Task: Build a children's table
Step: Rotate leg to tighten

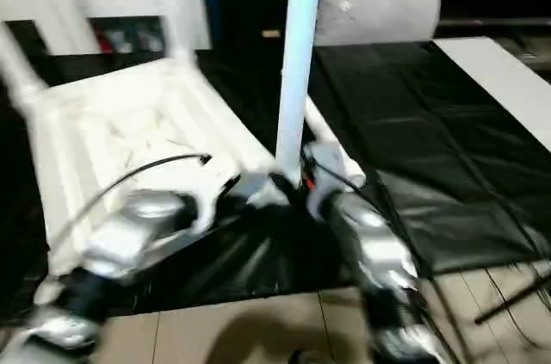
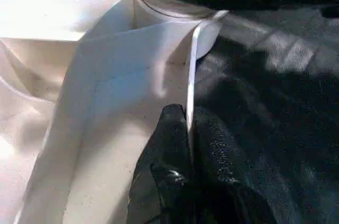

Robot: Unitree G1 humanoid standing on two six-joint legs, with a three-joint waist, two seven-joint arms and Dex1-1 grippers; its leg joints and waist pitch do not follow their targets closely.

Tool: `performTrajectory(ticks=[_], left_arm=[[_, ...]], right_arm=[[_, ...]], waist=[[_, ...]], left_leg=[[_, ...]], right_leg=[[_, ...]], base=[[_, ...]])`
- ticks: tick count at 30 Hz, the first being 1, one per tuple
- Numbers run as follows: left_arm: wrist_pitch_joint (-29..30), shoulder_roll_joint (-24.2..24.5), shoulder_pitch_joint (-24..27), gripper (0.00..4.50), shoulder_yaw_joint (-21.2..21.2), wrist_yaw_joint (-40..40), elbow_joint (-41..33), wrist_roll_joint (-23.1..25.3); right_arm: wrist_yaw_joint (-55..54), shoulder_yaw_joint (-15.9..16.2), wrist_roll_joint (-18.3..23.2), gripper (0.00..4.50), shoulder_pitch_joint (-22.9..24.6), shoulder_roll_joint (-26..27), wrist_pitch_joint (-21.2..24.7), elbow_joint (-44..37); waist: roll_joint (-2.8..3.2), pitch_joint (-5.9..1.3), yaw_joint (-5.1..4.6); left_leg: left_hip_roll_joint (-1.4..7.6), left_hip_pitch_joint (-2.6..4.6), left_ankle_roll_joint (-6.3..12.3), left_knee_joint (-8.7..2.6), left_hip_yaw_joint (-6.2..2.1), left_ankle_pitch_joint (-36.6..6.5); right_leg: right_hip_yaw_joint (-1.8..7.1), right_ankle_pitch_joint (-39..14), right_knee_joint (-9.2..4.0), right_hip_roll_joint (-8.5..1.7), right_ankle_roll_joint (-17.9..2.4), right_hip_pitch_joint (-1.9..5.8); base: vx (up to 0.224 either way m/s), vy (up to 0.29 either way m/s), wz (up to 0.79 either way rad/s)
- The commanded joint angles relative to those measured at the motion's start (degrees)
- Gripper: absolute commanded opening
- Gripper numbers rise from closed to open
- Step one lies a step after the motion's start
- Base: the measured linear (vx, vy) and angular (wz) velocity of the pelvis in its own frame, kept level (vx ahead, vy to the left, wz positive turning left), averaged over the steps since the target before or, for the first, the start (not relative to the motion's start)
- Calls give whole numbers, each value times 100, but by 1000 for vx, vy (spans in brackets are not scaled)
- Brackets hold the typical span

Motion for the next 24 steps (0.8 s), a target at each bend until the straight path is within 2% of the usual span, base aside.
performTrajectory(ticks=[1, 2, 3, 4, 5, 8, 10, 11, 13, 14, 16, 17, 20, 22, 24], left_arm=[[-316, -229, -509, 0, 146, 399, -259, -54], [-379, -138, -510, 0, 98, 389, -246, 11], [-379, -137, -510, 0, 97, 389, -245, 11], [-422, -76, -493, 0, 83, 351, -251, 44], [-472, 36, -455, 0, 56, 226, -260, 77], [-473, 219, -370, 0, 13, 61, -269, 67], [-587, 460, -261, 0, -21, -209, -252, 8], [-594, 468, -257, 0, -23, -219, -251, 6], [-785, 676, -170, 0, -81, -509, -211, -37], [-885, 764, -137, 0, -111, -635, -188, -54], [-1105, 926, -84, 0, -181, -907, -147, -97], [-1286, 1099, -45, 0, -247, -1156, -91, -118], [-1501, 1354, -27, 0, -354, -1553, 11, -166], [-1700, 1501, -21, 0, -436, -1824, 69, -163], [-2061, 1777, 23, 0, -594, -2404, 98, -212]], right_arm=[[479, 594, 329, 268, 168, 542, 193, 181], [420, 466, 319, 324, 200, 506, 110, 178], [419, 465, 318, 338, 200, 506, 108, 178], [393, 411, 298, 338, 235, 455, 49, 156], [398, 296, 330, 341, 297, 366, -31, 97], [597, 173, 419, 380, 425, 185, -192, -102], [924, 142, 452, 391, 598, -148, -369, -402], [933, 141, 453, 391, 604, -159, -373, -411], [1220, 94, 503, 424, 703, -441, -476, -625], [1341, 76, 527, 424, 735, -563, -535, -701], [1536, 49, 564, 434, 770, -774, -634, -812], [1932, 104, 639, 442, 806, -1047, -661, -967], [2460, 231, 618, 442, 802, -1466, -745, -1087], [2678, 267, 625, 442, 750, -1625, -768, -1076], [3115, 363, 625, 442, 628, -1891, -830, -1002]], waist=[[-12, -362, 20], [-15, -381, 31], [8, -388, 42], [1, -398, 65], [20, -406, 67], [16, -423, 80], [50, -450, 98], [27, -451, 105], [23, -476, 131], [23, -489, 154], [39, -471, 208], [42, -457, 225], [42, -413, 321], [48, -412, 362], [53, -435, 395]], left_leg=[[-7, -25, 399, -445, -6, -2211], [-5, -25, 434, -440, 10, -2063], [2, -35, 450, -444, 14, -1976], [19, -59, 501, -442, 33, -1757], [18, -73, 505, -440, 32, -1688], [22, -90, 572, -427, 52, -1485], [25, -105, 606, -414, 44, -1310], [21, -110, 639, -406, 59, -1245], [24, -131, 685, -391, 59, -976], [22, -136, 730, -373, 62, -820], [31, -108, 777, -369, 86, -862], [30, -101, 776, -377, 84, -935], [39, -48, 670, -398, 101, -1298], [51, -12, 559, -410, 96, -1462], [63, -23, 530, -418, 77, -1489]], right_leg=[[109, -2832, -466, -226, -574, 292], [145, -2616, -430, -229, -696, 300], [162, -2480, -405, -233, -758, 307], [188, -2191, -369, -230, -899, 316], [193, -2111, -347, -233, -927, 330], [205, -1909, -323, -229, -1025, 348], [208, -1719, -295, -237, -1077, 374], [214, -1655, -311, -228, -1078, 378], [232, -1339, -244, -231, -1196, 398], [236, -1182, -214, -227, -1246, 393], [246, -1246, -214, -215, -1263, 355], [240, -1359, -229, -215, -1248, 351], [237, -2009, -295, -206, -1047, 310], [246, -2210, -310, -208, -997, 283], [255, -2105, -280, -214, -1009, 302]], base=[[0, 0, 0], [0, 0, 0], [0, 0, 0], [0, 0, 0], [0, 0, 0], [0, 0, 0], [0, 0, 0], [0, 0, 0], [0, 0, 0], [0, 0, 0], [0, 0, 0], [0, 0, 0], [0, 0, 0], [0, 0, 0], [0, 0, 0]])
